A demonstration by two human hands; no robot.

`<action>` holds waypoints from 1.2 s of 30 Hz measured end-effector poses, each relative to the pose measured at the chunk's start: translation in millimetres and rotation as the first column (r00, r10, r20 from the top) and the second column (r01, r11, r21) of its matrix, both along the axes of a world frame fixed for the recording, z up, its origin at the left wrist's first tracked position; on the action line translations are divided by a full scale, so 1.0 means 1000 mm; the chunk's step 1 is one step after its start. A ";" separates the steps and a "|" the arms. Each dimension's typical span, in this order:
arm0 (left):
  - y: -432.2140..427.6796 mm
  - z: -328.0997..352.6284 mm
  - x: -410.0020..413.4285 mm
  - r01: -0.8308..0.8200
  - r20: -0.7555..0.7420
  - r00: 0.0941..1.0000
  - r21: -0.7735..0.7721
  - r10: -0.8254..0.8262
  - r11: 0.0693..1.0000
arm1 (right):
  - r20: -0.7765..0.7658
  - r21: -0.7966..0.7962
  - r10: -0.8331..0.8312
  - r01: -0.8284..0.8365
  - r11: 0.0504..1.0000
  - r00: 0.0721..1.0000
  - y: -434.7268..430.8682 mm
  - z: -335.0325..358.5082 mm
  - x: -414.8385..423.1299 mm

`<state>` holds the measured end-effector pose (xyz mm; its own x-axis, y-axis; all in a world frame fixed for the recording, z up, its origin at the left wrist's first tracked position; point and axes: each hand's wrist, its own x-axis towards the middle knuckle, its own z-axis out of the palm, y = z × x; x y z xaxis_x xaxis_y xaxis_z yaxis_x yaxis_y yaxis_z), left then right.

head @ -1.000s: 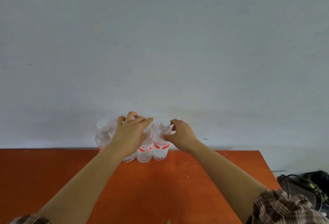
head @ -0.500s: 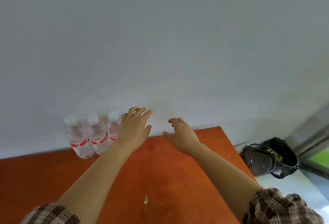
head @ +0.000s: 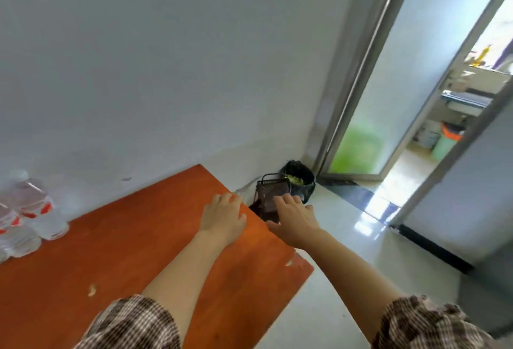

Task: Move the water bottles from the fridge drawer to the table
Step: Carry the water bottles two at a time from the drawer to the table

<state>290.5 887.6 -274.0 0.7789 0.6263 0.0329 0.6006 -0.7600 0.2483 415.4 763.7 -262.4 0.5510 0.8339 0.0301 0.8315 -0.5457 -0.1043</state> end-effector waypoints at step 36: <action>-0.792 0.054 0.502 0.933 0.125 0.355 0.006 -0.926 0.359 | 0.010 0.024 -0.944 0.944 0.330 0.330 -0.830 0.055 0.310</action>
